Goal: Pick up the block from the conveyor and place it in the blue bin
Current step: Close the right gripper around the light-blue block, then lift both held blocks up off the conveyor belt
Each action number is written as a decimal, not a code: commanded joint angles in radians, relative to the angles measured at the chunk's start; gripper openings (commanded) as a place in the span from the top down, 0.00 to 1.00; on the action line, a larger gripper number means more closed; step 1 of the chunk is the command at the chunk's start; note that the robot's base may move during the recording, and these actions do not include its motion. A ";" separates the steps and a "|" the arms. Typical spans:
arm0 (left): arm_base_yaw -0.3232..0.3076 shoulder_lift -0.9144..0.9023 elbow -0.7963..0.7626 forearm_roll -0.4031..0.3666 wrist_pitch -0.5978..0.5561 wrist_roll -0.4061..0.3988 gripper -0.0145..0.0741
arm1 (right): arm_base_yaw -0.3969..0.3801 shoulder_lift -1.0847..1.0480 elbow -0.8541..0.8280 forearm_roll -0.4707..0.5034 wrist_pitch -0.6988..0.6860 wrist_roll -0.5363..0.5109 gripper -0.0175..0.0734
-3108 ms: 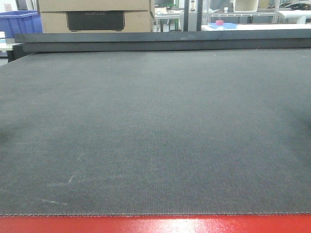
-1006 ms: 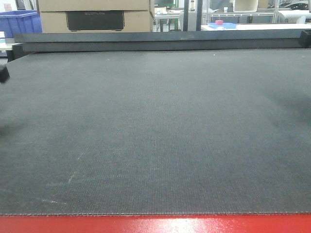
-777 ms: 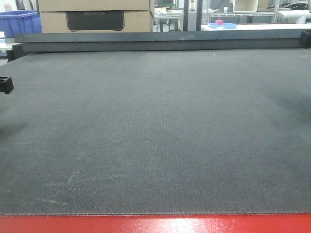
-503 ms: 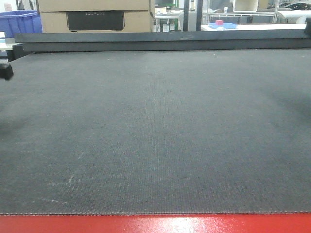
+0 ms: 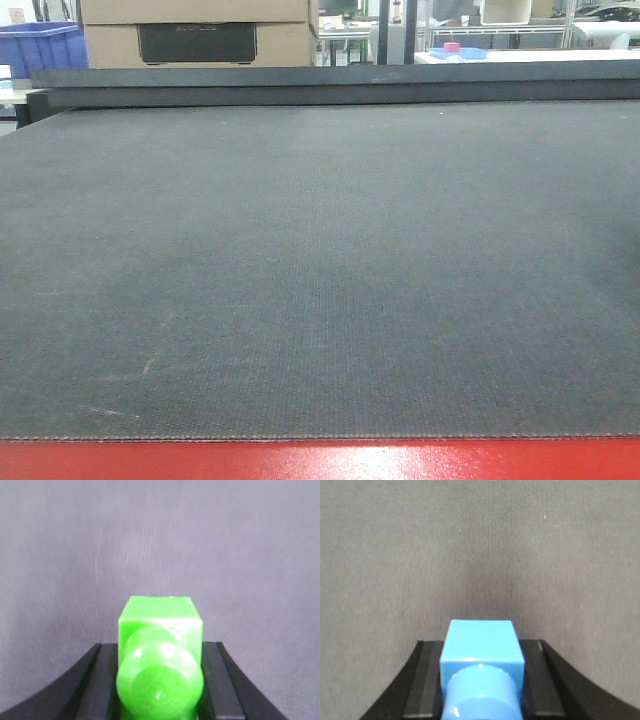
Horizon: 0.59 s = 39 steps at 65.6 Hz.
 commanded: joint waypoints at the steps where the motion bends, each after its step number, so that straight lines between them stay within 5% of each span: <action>1: -0.007 -0.100 0.100 0.002 -0.134 0.008 0.96 | -0.001 -0.114 0.117 -0.004 -0.134 -0.009 0.99; 15: -0.007 -0.311 0.225 0.002 -0.167 0.008 0.96 | -0.001 -0.354 0.283 -0.004 -0.259 -0.009 0.99; 39: -0.007 -0.622 0.237 0.002 -0.162 0.008 0.96 | -0.001 -0.716 0.290 -0.004 -0.277 -0.009 0.99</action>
